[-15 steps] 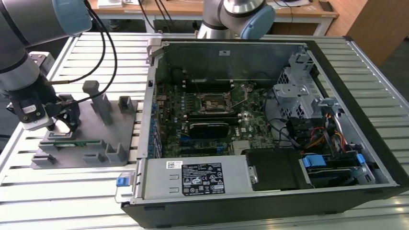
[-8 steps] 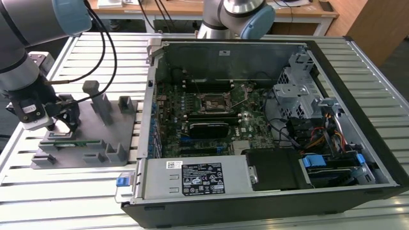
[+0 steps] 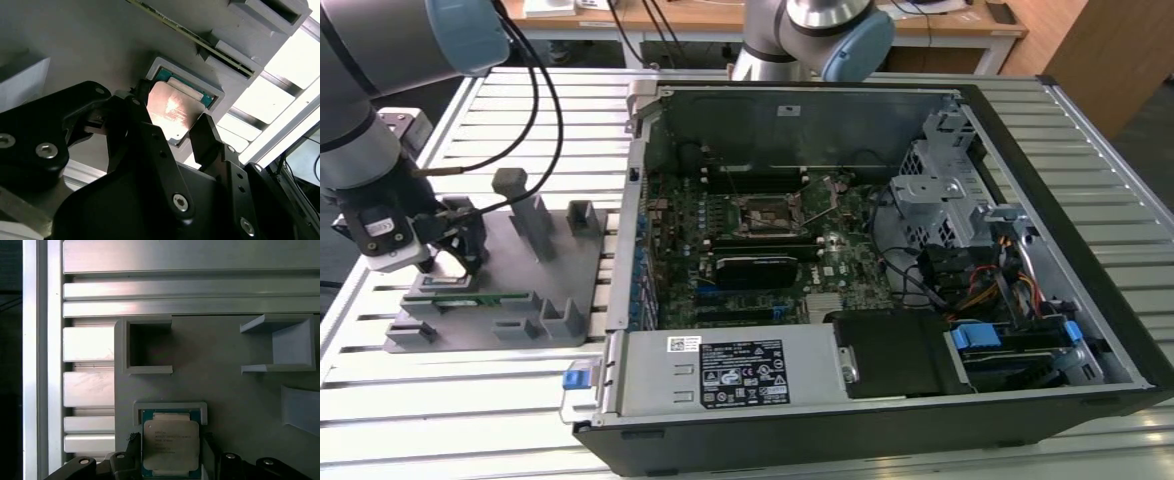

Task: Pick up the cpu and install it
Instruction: 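Pick up the cpu and move it towards the insertion slot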

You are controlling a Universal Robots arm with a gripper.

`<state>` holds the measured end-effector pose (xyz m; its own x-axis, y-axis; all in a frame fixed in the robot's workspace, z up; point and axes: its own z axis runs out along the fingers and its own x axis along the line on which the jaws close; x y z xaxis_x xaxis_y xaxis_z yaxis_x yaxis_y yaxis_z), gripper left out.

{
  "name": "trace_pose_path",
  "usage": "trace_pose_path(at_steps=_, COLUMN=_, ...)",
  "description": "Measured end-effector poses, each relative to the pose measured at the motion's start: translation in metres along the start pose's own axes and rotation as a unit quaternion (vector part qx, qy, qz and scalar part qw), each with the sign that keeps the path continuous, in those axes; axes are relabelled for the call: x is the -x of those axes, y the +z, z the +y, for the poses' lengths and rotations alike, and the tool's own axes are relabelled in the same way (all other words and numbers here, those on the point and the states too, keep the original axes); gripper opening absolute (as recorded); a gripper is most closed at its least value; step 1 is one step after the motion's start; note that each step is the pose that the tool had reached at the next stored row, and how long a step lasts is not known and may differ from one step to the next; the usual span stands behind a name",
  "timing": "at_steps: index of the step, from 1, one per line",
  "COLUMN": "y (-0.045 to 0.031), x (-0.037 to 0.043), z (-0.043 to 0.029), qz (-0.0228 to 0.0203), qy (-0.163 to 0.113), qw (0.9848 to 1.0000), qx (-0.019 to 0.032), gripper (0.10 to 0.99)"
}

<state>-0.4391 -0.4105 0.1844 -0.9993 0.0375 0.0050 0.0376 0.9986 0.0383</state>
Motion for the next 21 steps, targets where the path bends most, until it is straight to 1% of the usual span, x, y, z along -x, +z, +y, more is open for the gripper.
trace_pose_path(at_steps=6, y=0.0000, x=-0.0007, z=0.0000, qz=-0.0011, qy=0.000, qw=1.0000, qx=0.0000, gripper=0.600)
trace_pose_path(at_steps=7, y=0.0000, x=-0.0007, z=0.0000, qz=-0.0010, qy=0.000, qw=1.0000, qx=0.0000, gripper=0.580)
trace_pose_path(at_steps=8, y=-0.0001, x=-0.0007, z=0.0000, qz=-0.0010, qy=0.000, qw=1.0000, qx=0.0000, gripper=0.537)
trace_pose_path(at_steps=12, y=-0.0011, x=-0.0008, z=0.0000, qz=-0.0011, qy=0.000, qw=1.0000, qx=0.0001, gripper=0.537)
trace_pose_path(at_steps=16, y=-0.0101, x=-0.0008, z=0.0004, qz=-0.0011, qy=0.000, qw=1.0000, qx=0.0000, gripper=0.537)
trace_pose_path(at_steps=21, y=-0.0258, x=-0.0009, z=0.0010, qz=-0.0010, qy=0.000, qw=1.0000, qx=0.0000, gripper=0.537)
